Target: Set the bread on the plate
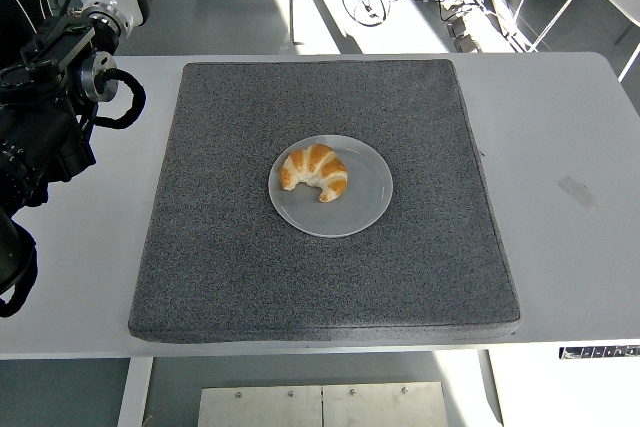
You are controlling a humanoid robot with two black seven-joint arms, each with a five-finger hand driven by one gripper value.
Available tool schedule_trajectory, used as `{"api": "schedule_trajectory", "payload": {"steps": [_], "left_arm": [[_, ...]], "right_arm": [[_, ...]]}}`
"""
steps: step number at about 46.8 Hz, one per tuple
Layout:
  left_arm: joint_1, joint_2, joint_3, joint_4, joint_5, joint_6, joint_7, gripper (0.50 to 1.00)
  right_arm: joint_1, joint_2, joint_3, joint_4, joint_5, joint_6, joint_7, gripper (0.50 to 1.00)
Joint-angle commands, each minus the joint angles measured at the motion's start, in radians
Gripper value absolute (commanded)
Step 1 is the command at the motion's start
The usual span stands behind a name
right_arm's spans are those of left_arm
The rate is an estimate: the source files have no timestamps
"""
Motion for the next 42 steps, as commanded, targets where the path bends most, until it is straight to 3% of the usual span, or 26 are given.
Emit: {"api": "schedule_trajectory", "payload": {"steps": [1, 8, 18, 42], "left_arm": [[0.018, 0.0, -0.038, 0.0, -0.04, 0.031, 0.003, 0.984], [0.052, 0.0, -0.077, -0.008, -0.109, 0.061, 0.017, 0.984], [0.068, 0.0, -0.176, -0.035, -0.186, 0.057, 0.109, 0.984], [0.075, 0.0, -0.273, -0.094, -0.252, 0.055, 0.106, 0.984]], "right_arm": [[0.0, 0.0, 0.0, 0.002, 0.0, 0.001, 0.0, 1.0], [0.0, 0.0, 0.0, 0.007, 0.0, 0.003, 0.0, 1.0], [0.0, 0.0, 0.002, 0.01, 0.0, 0.003, 0.0, 1.0], [0.003, 0.0, 0.005, 0.004, 0.0, 0.001, 0.0, 1.0]]}}
